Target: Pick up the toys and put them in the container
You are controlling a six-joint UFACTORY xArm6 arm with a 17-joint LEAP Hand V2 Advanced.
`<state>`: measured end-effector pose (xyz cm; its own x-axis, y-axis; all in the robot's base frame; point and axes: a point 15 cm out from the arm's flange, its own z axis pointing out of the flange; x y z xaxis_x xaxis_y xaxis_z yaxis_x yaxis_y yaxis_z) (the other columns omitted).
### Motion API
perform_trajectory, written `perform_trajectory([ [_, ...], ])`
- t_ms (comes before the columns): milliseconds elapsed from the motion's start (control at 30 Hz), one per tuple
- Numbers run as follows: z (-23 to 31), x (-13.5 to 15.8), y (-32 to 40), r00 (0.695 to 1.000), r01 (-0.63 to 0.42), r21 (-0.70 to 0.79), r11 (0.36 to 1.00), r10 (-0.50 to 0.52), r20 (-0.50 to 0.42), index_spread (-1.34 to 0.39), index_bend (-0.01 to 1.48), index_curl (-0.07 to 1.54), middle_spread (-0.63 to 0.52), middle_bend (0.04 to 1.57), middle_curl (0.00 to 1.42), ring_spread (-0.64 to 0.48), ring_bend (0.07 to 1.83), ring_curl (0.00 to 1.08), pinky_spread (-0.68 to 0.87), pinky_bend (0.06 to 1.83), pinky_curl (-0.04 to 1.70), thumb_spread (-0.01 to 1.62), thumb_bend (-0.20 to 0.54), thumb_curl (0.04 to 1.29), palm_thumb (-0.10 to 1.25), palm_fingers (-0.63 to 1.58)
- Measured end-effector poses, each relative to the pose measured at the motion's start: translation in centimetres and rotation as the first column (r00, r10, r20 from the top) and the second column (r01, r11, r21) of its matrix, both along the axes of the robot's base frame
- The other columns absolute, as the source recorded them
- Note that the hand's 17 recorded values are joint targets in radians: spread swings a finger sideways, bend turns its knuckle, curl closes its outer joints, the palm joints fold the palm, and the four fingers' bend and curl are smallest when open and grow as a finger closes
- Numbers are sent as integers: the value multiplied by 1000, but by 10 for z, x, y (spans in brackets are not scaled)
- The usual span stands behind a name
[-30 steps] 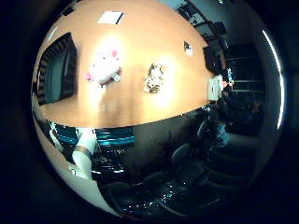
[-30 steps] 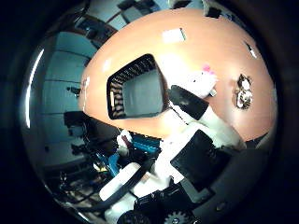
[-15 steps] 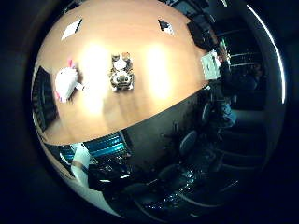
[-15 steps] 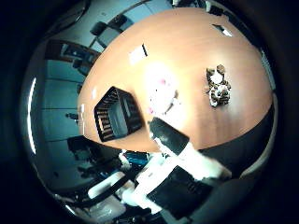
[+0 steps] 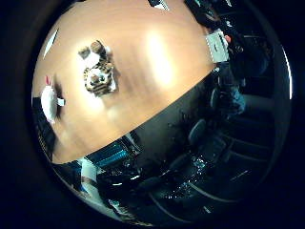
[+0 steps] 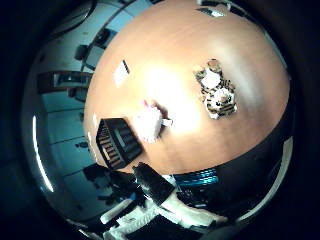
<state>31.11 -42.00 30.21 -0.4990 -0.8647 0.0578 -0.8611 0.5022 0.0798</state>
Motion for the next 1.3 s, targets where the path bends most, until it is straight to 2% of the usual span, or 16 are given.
perform_trajectory([
  [267,-51,17,-26,998,59,-9,998,-59,-9,-11,195,356,280,174,262,286,192,212,434,258,312,1058,-22,263,325,33],
  [467,-97,12,-33,994,95,23,995,-93,-65,-9,195,363,281,177,258,287,188,210,434,251,319,1059,-24,264,336,32],
  [800,-151,14,-44,990,100,35,994,-96,-107,4,187,357,275,182,264,287,190,212,434,244,326,1054,-23,272,387,44],
  [1033,-170,11,-43,986,98,45,994,-91,-138,-6,178,344,269,193,279,285,191,218,437,229,324,1049,-22,279,423,61],
  [1200,-177,12,-41,984,78,40,996,-71,-162,-24,158,314,208,250,318,257,212,231,419,199,317,1042,-16,290,490,130],
  [1300,-178,17,-38,984,54,32,998,-48,-174,-58,154,304,116,302,348,184,287,259,371,199,314,1033,-11,301,559,272],
])
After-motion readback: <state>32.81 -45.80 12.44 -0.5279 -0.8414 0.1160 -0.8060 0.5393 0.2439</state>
